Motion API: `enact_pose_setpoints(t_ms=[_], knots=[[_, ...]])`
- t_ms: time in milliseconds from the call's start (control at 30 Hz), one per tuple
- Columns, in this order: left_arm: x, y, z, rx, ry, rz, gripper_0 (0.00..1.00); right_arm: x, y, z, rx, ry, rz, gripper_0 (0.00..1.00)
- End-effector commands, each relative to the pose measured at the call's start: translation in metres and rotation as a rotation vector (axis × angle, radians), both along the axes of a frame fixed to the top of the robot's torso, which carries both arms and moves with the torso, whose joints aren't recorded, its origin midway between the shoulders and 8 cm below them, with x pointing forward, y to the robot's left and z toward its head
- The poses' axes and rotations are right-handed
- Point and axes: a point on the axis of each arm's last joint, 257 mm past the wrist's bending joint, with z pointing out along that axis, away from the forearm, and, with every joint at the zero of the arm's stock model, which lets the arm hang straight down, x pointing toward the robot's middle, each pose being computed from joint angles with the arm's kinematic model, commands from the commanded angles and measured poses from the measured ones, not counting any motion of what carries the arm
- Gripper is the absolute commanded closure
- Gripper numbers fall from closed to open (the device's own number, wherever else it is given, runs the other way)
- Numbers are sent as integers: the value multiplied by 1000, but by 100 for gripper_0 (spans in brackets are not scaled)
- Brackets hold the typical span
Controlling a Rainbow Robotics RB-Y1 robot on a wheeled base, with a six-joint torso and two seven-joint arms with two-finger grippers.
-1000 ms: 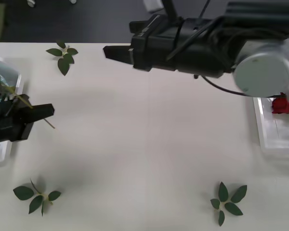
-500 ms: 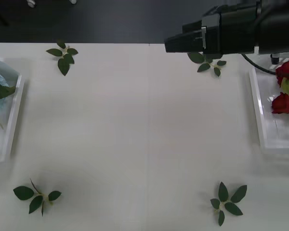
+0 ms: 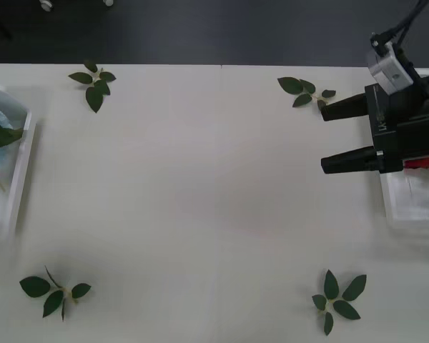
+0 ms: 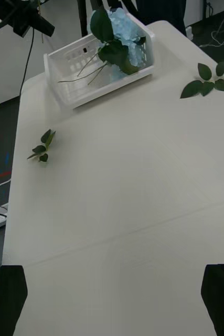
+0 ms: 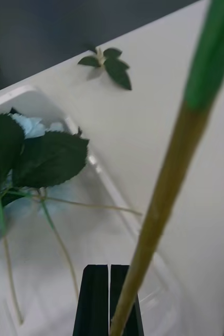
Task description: Put the red flowers into the right box and the blue flowers into the left box
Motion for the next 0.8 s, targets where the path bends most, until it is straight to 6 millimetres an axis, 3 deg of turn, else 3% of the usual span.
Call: enact_pose_setpoints(t_ms=[33, 200, 333, 567, 800], knots=[[-2, 35, 10, 123, 24, 80, 100, -5, 1, -18, 5, -41, 73, 2], [-13, 76, -13, 45, 126, 286, 100, -10, -14, -42, -16, -102, 127, 2], [-14, 96, -24, -45, 155, 391, 100, -12, -22, -46, -15, -132, 154, 2], [-1, 133, -32, -101, 181, 560, 100, -7, -27, -56, 84, -45, 108, 2], [23, 147, -47, -103, 224, 649, 100, -1, -34, -64, 96, -10, 79, 2]])
